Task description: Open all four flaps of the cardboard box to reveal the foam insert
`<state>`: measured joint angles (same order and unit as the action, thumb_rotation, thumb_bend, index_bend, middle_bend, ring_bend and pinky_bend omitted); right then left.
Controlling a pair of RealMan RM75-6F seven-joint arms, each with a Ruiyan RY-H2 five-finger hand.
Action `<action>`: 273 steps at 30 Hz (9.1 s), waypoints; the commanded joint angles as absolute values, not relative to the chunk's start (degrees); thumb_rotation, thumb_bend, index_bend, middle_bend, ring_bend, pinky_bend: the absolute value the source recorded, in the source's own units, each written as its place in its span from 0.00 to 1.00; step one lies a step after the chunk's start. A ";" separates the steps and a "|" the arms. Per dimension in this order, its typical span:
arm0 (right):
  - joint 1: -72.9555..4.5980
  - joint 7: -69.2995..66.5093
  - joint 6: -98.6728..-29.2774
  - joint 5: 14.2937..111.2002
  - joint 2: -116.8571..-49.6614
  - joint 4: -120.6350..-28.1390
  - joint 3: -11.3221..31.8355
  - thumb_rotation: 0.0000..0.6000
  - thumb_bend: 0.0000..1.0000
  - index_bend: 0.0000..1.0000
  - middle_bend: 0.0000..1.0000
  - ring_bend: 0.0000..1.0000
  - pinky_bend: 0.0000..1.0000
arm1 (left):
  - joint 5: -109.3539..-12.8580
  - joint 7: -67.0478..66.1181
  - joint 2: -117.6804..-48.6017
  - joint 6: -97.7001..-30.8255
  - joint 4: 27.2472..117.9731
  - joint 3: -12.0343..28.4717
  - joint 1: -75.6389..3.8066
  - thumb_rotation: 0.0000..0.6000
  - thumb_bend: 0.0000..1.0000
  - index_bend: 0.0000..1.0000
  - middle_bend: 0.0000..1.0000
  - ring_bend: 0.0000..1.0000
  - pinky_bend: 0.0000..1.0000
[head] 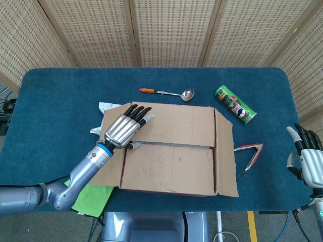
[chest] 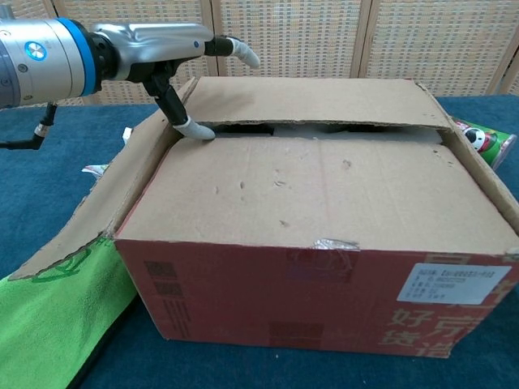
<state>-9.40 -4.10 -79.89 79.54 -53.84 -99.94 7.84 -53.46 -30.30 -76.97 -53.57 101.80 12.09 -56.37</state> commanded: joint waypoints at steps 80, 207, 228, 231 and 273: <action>-6.85 -5.66 -81.30 78.27 -51.92 -99.95 7.97 1.00 0.83 0.00 0.00 0.00 0.00 | -39.41 -32.36 -87.82 -55.52 70.29 24.81 -69.47 0.83 0.21 0.05 0.00 0.00 0.00; -7.33 -0.24 -81.23 78.29 -52.63 -104.33 8.17 1.00 0.83 0.00 0.00 0.00 0.00 | -128.39 105.65 -41.24 -59.49 108.77 -2.13 -55.41 0.11 0.24 0.36 0.00 0.00 0.00; -7.24 -0.12 -81.30 78.32 -52.56 -104.53 8.04 1.00 0.83 0.00 0.00 0.00 0.00 | -131.91 108.83 -41.60 -66.85 107.64 -11.28 -60.29 0.10 0.24 0.36 0.00 0.00 0.00; -7.26 -0.21 -81.27 78.35 -52.56 -104.51 8.04 1.00 0.83 0.00 0.00 0.00 0.00 | -131.88 109.62 -41.60 -68.30 107.28 -11.90 -60.83 0.10 0.24 0.36 0.00 0.00 0.00; -7.43 -1.61 -80.57 77.77 -52.92 -102.95 8.13 1.00 0.83 0.00 0.00 0.00 0.00 | -113.07 66.01 -40.06 -59.44 110.35 -14.96 -55.02 0.07 0.30 0.35 0.00 0.00 0.00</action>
<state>-7.42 -1.61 -80.59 77.80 -52.90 -102.97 8.13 -117.58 73.87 -40.15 -61.05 110.18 -16.28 -58.29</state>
